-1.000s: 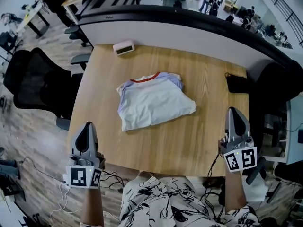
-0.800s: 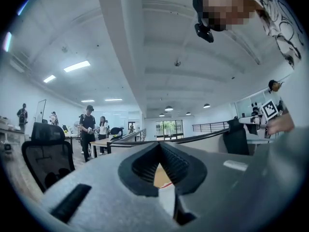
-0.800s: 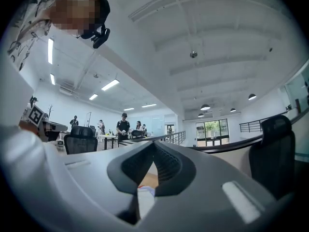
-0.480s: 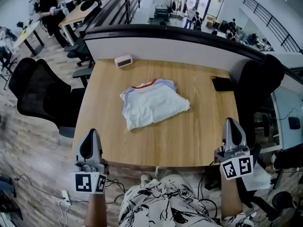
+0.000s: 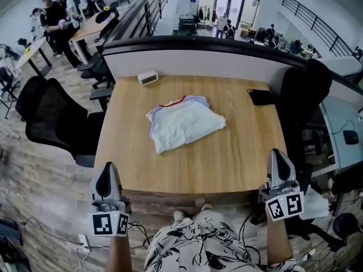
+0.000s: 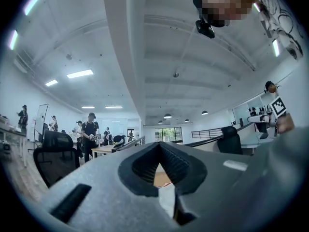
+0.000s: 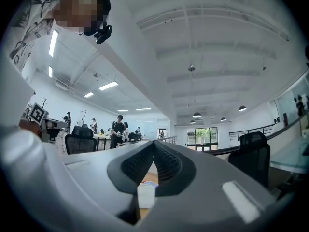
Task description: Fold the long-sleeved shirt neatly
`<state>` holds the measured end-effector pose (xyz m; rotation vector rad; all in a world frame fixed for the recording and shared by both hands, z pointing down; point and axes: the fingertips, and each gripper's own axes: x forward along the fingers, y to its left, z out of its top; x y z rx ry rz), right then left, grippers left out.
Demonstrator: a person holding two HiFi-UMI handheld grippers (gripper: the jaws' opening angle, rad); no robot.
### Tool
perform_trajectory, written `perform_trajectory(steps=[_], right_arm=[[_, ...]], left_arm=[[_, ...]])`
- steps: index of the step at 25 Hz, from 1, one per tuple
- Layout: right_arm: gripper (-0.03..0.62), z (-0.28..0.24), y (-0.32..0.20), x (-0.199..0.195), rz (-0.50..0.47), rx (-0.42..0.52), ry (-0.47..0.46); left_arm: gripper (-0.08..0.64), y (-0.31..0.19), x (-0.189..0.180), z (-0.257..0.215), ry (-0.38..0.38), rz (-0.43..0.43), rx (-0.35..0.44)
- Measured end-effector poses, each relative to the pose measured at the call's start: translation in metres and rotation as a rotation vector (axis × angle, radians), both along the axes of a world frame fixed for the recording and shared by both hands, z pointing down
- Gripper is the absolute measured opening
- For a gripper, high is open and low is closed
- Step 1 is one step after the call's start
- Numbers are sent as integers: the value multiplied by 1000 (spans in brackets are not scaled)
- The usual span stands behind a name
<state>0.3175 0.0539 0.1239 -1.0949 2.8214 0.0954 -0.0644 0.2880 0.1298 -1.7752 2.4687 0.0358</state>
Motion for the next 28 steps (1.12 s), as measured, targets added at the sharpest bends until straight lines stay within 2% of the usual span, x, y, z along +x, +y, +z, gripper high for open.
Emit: perform_trajectory(steps=[6,12,28], right_arm=[[11,-3,-5,26,25,9,-35],[11,0,-12,47,22,19,-28],[11,7,-26,40,-40,12,-16]], left_arm=[[6,17,16,-3,-14,-42,9],[6,21,37,7,-10,-67,-21],[6,-2,58,3,-34,-82,-31]])
